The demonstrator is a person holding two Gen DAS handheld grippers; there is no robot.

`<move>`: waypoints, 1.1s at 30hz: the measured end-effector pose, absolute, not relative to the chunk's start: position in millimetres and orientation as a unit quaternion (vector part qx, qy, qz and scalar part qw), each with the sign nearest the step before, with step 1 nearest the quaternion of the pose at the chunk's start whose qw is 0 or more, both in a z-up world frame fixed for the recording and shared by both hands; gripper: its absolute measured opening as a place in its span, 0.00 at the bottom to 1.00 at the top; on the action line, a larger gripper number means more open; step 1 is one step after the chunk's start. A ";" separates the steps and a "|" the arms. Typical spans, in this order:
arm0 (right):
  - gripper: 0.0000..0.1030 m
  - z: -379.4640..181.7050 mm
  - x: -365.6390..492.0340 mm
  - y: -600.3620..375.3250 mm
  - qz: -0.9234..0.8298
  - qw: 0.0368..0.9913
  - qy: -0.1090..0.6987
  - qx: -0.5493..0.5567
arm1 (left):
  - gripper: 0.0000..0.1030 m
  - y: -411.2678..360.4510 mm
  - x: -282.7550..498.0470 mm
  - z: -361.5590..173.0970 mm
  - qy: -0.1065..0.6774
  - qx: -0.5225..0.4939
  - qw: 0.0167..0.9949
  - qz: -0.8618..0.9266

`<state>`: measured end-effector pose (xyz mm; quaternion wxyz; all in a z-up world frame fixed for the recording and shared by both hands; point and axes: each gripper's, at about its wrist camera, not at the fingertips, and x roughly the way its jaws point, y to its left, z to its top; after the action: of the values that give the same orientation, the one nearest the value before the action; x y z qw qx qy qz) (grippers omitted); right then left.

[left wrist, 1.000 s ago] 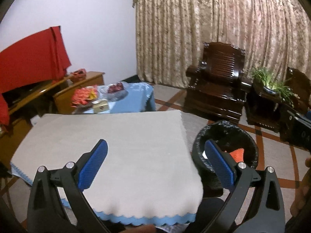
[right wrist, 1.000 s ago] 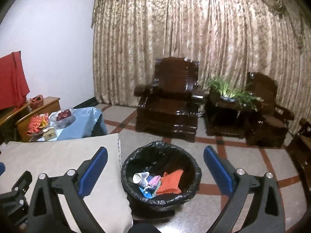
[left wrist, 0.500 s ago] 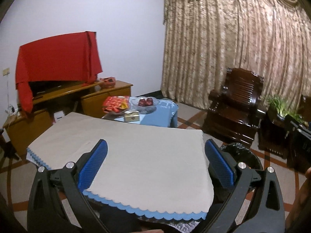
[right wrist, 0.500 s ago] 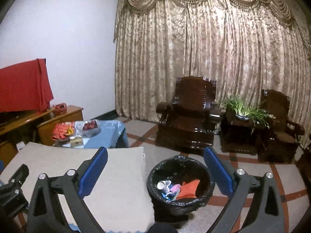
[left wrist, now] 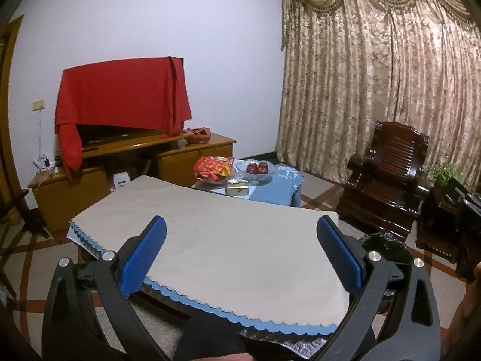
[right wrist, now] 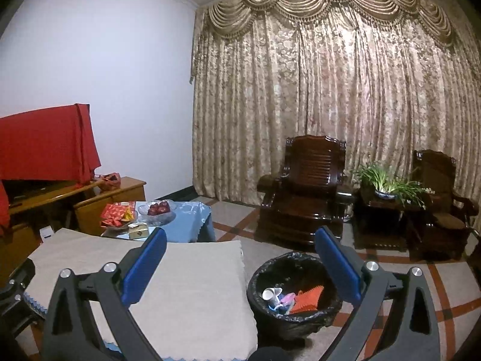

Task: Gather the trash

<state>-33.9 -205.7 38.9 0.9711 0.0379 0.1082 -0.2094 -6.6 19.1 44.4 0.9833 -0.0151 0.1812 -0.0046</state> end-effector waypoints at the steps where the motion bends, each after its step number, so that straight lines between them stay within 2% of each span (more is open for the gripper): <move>1: 0.94 39.0 -34.7 -205.0 -0.208 0.972 0.108 0.038 | 0.94 20.3 -6.8 45.4 0.181 -0.017 0.983 -0.003; 33: 0.94 40.8 -53.5 -203.1 -0.213 0.972 0.088 0.044 | 0.95 8.8 -34.2 60.5 0.155 -0.008 0.988 0.024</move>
<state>-53.5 -203.1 40.8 0.9721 0.0441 0.0884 -0.2126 -34.2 8.8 60.5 0.9876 -0.0075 0.1551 0.0239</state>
